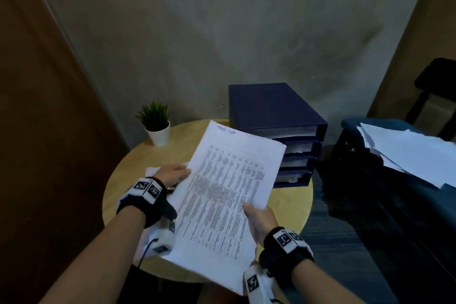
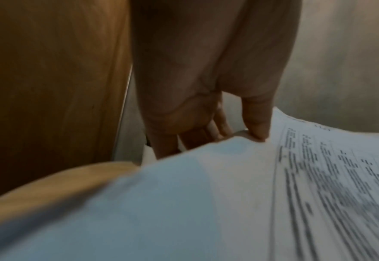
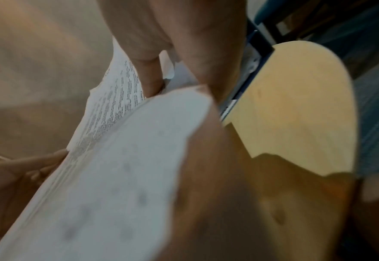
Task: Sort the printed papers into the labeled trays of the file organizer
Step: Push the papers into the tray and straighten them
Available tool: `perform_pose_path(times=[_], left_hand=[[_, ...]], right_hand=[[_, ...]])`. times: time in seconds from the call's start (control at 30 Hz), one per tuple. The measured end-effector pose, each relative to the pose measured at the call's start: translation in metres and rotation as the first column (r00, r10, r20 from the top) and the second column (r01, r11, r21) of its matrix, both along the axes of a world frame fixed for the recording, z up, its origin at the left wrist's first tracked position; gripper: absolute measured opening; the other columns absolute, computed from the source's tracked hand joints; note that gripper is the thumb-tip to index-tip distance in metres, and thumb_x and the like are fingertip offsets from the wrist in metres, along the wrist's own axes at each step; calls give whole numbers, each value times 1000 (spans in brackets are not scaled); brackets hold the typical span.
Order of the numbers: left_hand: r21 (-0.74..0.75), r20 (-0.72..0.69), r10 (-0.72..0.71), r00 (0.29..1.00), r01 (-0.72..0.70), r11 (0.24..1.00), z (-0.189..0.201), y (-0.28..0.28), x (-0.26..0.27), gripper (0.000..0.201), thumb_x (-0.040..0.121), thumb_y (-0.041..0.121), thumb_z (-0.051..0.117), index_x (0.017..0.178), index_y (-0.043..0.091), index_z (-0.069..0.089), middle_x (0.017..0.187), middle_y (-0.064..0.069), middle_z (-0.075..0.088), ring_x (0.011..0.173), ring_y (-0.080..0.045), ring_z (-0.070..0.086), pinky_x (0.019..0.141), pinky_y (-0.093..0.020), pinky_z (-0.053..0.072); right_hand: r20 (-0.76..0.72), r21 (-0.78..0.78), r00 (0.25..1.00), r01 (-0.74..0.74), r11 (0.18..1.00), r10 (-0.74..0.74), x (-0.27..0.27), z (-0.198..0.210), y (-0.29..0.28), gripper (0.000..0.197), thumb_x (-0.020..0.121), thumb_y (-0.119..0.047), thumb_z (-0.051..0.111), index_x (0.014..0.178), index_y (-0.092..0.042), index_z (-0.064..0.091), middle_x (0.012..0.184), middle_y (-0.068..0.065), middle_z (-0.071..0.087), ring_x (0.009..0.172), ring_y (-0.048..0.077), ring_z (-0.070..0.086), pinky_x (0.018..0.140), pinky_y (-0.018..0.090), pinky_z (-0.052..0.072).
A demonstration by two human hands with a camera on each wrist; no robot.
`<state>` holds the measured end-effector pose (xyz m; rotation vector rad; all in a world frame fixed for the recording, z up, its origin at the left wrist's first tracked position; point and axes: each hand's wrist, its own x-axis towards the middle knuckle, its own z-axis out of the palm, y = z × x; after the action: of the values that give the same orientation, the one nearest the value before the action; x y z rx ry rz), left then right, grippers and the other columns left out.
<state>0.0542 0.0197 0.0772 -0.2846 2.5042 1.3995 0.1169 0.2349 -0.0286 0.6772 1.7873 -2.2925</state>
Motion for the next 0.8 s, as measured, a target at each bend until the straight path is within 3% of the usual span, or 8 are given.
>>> perform_pose_path(times=[0.13, 0.23, 0.3, 0.37, 0.47, 0.53, 0.63, 0.8], left_hand=[[2, 155, -152, 976, 154, 988, -25, 10, 13, 10, 93, 22, 56, 96, 14, 60, 100, -12, 63, 87, -24, 59, 82, -34, 50], [33, 242, -260, 935, 260, 965, -37, 25, 24, 17, 94, 20, 55, 107, 11, 59, 87, -7, 60, 69, -20, 55, 63, -24, 48], [87, 309, -303, 902, 290, 953, -42, 37, 30, 32, 95, 15, 54, 124, 2, 53, 105, -7, 63, 88, -23, 61, 80, -23, 51], [130, 335, -332, 882, 306, 943, -47, 47, 34, 40, 95, 13, 53, 132, 0, 49, 124, -12, 61, 109, -27, 60, 99, -35, 47], [219, 294, -319, 901, 261, 940, -44, 62, 34, 38, 97, 6, 47, 134, -2, 46, 131, -17, 56, 104, -25, 56, 90, -36, 49], [261, 261, -304, 916, 236, 936, -40, 72, 34, 39, 98, 5, 44, 137, -1, 44, 135, -19, 53, 104, -24, 55, 89, -37, 48], [216, 208, -277, 938, 232, 948, -32, 83, 36, 39, 99, 7, 41, 137, 0, 42, 137, -18, 51, 99, -20, 52, 71, -25, 48], [219, 185, -236, 954, 194, 956, -29, 90, 36, 39, 99, 6, 41, 138, -2, 41, 137, -19, 51, 98, -21, 52, 70, -25, 46]], right_hand=[[57, 84, 995, 83, 993, -88, 14, -19, 23, 35, 92, -6, 57, 122, 11, 53, 115, 15, 61, 105, 33, 58, 90, 33, 43], [122, 126, 979, 147, 981, -162, 24, -34, 44, 38, 91, -12, 59, 121, 11, 54, 119, 19, 61, 100, 33, 60, 83, 31, 44], [172, 154, 970, 145, 977, -171, 31, -43, 58, 40, 91, -18, 58, 121, 9, 55, 124, 25, 59, 112, 37, 59, 86, 35, 47], [189, 167, 959, 182, 969, -212, 34, -45, 71, 41, 91, -20, 58, 120, 9, 56, 124, 28, 59, 116, 39, 57, 91, 39, 48], [175, 161, 950, 230, 960, -258, 28, -34, 88, 40, 91, -19, 58, 119, 9, 56, 123, 26, 60, 112, 39, 59, 91, 41, 48], [151, 90, 945, 280, 956, -291, 21, -23, 95, 40, 93, -13, 54, 125, 10, 51, 125, 16, 58, 110, 31, 57, 92, 40, 44], [150, 105, 946, 273, 956, -286, 7, -10, 102, 43, 93, -12, 54, 130, 10, 47, 127, 16, 54, 123, 32, 50, 97, 41, 41], [161, 59, 951, 258, 964, -265, -10, -2, 117, 57, 89, -22, 60, 136, 4, 43, 142, 18, 45, 132, 34, 43, 104, 40, 36]])
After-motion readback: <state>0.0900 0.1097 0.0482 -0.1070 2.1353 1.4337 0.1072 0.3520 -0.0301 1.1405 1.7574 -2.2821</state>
